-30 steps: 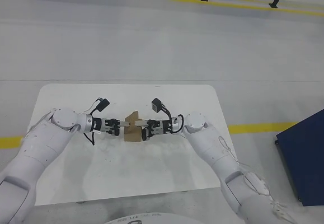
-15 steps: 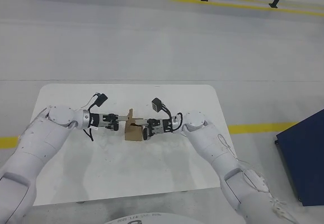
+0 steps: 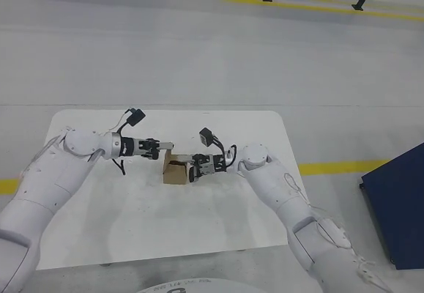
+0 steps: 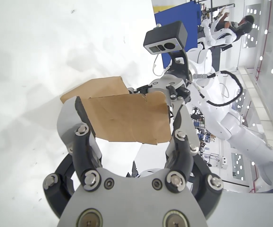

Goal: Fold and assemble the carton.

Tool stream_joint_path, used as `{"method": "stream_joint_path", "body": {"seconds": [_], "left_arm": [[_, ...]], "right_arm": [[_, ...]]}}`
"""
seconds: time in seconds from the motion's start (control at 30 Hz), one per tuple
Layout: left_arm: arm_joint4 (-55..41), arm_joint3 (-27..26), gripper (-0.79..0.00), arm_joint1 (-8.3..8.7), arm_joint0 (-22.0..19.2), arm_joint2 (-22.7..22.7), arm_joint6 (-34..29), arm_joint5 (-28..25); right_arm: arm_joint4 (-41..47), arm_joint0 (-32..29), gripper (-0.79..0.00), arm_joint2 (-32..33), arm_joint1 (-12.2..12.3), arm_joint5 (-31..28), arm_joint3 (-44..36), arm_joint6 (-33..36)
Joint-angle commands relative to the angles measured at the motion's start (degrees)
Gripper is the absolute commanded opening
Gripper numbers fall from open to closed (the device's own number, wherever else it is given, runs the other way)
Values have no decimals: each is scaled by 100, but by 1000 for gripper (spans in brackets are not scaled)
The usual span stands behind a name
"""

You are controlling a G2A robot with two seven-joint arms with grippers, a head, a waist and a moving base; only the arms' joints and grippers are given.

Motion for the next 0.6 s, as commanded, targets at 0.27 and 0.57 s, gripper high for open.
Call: {"method": "stream_joint_path", "body": {"seconds": [0.27,0.57], "left_arm": [[322,-413,-135,133,269,-158,138,203],[503,-647,-280,219,414,-264,142,282]], "right_arm": [[-376,41,-228,-155,-22,353,-87,-430],[-590,36,-262,-247,-33,589,-187,-680]]}}
